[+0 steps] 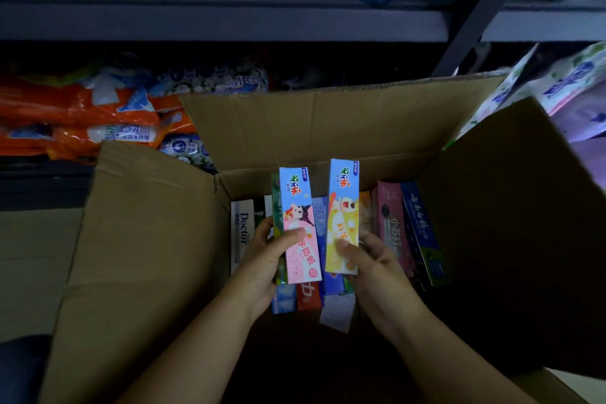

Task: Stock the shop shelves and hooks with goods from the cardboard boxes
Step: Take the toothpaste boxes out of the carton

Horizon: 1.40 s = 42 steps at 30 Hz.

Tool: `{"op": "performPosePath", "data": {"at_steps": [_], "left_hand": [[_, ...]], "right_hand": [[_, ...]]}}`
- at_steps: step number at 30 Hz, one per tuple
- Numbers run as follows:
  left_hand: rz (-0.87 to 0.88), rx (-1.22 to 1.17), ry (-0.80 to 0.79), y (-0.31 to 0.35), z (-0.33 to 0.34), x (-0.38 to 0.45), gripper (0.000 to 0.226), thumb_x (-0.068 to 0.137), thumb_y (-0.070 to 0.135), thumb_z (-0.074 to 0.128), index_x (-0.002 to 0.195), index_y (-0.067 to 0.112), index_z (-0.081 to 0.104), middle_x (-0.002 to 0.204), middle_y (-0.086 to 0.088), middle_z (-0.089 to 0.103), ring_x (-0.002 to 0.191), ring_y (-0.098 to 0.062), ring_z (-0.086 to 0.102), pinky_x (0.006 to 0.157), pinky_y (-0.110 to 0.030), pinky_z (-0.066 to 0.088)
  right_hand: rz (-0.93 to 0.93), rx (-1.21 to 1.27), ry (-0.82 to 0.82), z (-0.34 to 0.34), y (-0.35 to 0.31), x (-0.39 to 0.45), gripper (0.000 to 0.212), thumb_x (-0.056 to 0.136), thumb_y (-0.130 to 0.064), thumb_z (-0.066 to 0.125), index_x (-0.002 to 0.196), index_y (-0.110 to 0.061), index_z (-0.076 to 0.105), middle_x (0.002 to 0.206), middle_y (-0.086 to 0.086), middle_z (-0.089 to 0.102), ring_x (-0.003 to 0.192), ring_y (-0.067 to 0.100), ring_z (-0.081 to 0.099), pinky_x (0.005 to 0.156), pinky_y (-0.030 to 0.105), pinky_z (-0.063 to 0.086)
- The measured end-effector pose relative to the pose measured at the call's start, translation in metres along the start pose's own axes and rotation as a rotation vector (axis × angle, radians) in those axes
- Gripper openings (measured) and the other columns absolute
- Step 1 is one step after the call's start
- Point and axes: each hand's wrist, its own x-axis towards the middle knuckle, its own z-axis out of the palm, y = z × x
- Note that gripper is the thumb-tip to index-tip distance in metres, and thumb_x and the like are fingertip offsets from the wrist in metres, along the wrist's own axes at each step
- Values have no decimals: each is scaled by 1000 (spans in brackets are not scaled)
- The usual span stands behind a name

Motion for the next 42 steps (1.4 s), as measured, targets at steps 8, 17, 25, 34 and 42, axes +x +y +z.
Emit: {"op": "performPosePath", "data": {"at_steps": [8, 17, 25, 34, 42], "left_hand": [[-17, -3, 67, 97, 44, -129, 66, 52, 30, 85, 112, 16, 61, 102, -13, 73, 96, -33, 69, 91, -55, 50], [69, 9, 14, 298, 94, -335, 84, 44, 39, 92, 119, 18, 59, 106, -11, 72, 95, -29, 70, 78, -42, 54], [123, 68, -2, 402, 112, -481, 103, 16, 41, 95, 110, 19, 58, 89, -7, 76, 79, -23, 73, 68, -35, 51], [267, -51, 166, 420, 110, -556, 74, 42, 32, 90, 109, 21, 61, 98, -9, 74, 88, -29, 72, 77, -42, 55], [399, -175, 389, 445, 41, -616, 61, 55, 34, 88, 108, 24, 61, 95, -9, 75, 90, -30, 70, 72, -39, 54]], "right_hand": [[53, -58, -135, 54, -108, -112, 25, 89, -8, 59, 114, -6, 60, 102, 13, 73, 88, 24, 72, 66, 34, 59], [-32, -327, -227, 161, -276, -296, 33, 82, -21, 72, 113, -18, 61, 101, 1, 75, 92, 17, 71, 74, 34, 59], [-16, -384, -345, 229, -372, -434, 34, 84, -19, 69, 117, -14, 60, 103, 0, 74, 94, 19, 71, 79, 33, 58], [-75, -498, -466, 254, -400, -473, 37, 92, -10, 60, 123, -26, 51, 104, -8, 70, 88, 12, 70, 75, 29, 58], [-139, -605, -670, 328, -413, -488, 50, 92, -12, 59, 138, -21, 44, 105, -14, 60, 93, 9, 60, 62, 17, 54]]}}
